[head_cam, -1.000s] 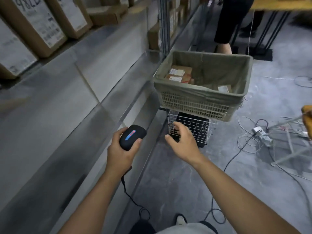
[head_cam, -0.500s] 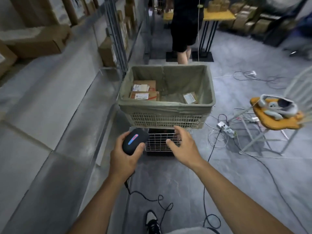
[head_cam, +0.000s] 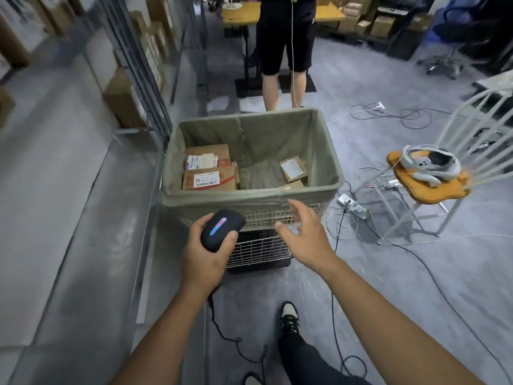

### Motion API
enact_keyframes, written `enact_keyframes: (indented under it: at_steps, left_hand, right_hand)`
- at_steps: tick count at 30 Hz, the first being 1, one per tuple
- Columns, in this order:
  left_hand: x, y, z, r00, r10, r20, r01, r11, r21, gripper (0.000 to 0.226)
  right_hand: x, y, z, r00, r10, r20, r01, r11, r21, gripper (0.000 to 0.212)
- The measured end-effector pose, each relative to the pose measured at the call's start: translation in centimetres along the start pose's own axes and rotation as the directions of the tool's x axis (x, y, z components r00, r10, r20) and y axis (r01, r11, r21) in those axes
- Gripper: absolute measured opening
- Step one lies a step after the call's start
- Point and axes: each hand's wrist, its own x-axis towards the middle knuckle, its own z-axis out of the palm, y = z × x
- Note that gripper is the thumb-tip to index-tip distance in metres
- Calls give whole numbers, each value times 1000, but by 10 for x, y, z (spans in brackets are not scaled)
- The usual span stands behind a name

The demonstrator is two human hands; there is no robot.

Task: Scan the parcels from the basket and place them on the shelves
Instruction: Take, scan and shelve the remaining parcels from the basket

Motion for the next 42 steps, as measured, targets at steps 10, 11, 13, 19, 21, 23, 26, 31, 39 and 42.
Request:
enact_keyframes:
  at_steps: [10,11,13,19,21,23,26,31,39,42]
  left_hand:
    - [102,31,42,990,-94,-106,97,995,28,57]
    - [110,32,44,988,-96,-123,101,994,33,57]
    - [127,32,48,985,-108,-135,114,993,42,53]
    - [167,24,43,981,-110,-161,127,987,101,48]
    - [184,13,38,976,-127,-175,149,982,115,48]
    - [201,1,32,976,-137,-168,162,977,141,48]
    - [224,-10,25,981,-135,-142,158,974,165,54]
    - [257,-18,21,982,-135,-132,158,970,185,52]
    - [289,-30,23,984,-143,-108,159,974,160,54]
    - [298,-35,25,981,-158,-109,173,974,146,53]
  right_hand:
    - [134,-3,9,990,-16,141,12,999,33,66]
    - [147,-5,11,985,-17,170,11,999,33,67]
    - [172,-7,18,978,-18,208,14,1000,20,68]
    - [227,-17,48,945,-9,326,27,998,-51,69]
    - [246,-20,59,935,-3,355,31,997,-73,71]
    - [266,-17,76,929,-5,370,45,994,-101,74]
    - [292,-11,102,920,68,386,-16,991,-135,78]
    - [329,-6,144,889,156,431,-77,978,-196,77]
    - [374,16,187,852,244,463,-106,947,-304,89]
    - [385,24,200,846,268,460,-131,942,-308,97]
